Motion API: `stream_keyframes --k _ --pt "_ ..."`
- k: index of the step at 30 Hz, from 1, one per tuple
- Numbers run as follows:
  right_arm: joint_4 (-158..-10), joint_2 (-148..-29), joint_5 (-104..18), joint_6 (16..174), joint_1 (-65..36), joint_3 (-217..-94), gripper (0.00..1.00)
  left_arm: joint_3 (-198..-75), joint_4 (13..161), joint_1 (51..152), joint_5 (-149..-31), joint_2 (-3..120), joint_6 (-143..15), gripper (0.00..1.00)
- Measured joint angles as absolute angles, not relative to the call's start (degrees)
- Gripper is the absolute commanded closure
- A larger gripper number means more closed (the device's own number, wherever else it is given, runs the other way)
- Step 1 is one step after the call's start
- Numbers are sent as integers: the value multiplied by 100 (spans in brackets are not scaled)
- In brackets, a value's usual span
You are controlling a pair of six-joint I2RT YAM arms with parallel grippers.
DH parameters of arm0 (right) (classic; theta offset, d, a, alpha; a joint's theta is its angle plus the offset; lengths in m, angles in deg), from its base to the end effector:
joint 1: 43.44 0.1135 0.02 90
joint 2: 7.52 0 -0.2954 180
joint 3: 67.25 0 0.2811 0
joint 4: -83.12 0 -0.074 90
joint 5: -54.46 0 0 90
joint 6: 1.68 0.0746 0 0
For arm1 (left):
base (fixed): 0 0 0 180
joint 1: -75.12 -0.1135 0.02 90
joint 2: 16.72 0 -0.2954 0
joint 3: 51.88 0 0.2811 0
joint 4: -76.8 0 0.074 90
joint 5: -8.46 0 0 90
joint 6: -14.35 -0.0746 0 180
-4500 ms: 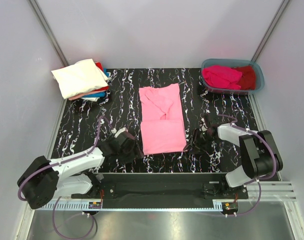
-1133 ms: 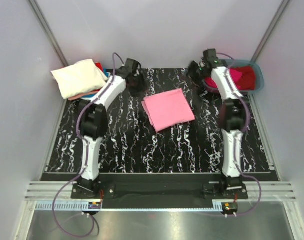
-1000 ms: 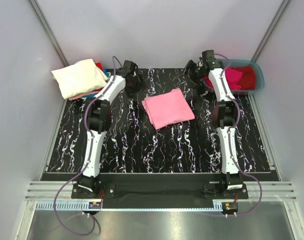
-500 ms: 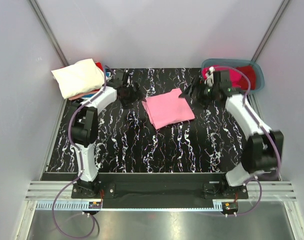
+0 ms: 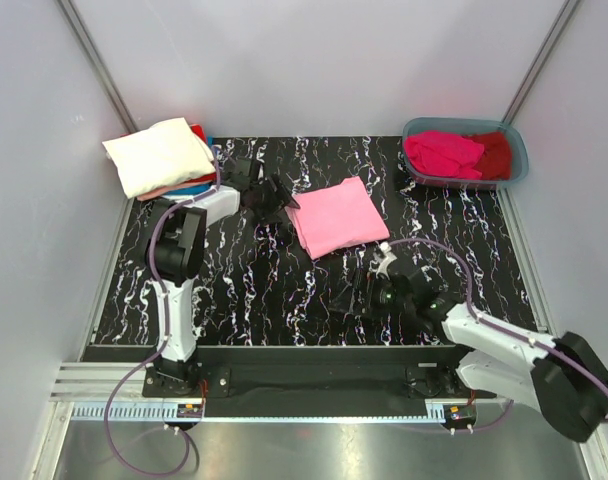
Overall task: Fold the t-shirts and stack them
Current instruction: Neatly place the folded tshirt to the corner
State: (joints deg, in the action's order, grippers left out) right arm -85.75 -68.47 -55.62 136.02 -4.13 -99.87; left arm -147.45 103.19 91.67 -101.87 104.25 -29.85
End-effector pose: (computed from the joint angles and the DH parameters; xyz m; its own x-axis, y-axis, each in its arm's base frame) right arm 0.1658 0.1688 0.1468 -0.9227 0.1423 -0.3582 -0.1748 0.6739 0.7179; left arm 0.4863 -0.1715 0.1331 -0.8643 -0.4445 -0.2355 -0.2101 0.7444 -0.6338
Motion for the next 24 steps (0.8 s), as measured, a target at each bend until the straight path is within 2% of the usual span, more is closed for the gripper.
stream_keyframes --k 4,7,8,10,11,12,14,24 --pt "-9250 -6386 -5144 13753 -417 -9976 0 -14782 10067 9196 -10240 10534 -2878 32" --pt "-9429 -6473 -5004 13808 -417 -9974 0 -14837 9897 9259 -10255 10657 -2771 44" --pt "-9458 -6528 -4980 13814 -417 -9974 0 -14896 9855 9292 -10264 10729 -2734 56" --pt "-9482 -6631 -4956 13830 -417 -9974 0 -15051 9801 9371 -10275 10908 -2677 71" --pt "-9493 -6681 -4947 13830 -417 -9974 0 -15112 9788 9405 -10288 10993 -2664 84" --pt "-9495 -6718 -4947 13832 -417 -9974 0 -15154 9768 9430 -10314 11054 -2607 91" --pt "-9493 -6744 -4926 13832 -417 -9974 0 -15259 9748 9467 -10358 11133 -2583 99" --pt "-9495 -6677 -4797 13871 -417 -9974 0 -15960 10891 9311 -10174 11137 -2946 100"
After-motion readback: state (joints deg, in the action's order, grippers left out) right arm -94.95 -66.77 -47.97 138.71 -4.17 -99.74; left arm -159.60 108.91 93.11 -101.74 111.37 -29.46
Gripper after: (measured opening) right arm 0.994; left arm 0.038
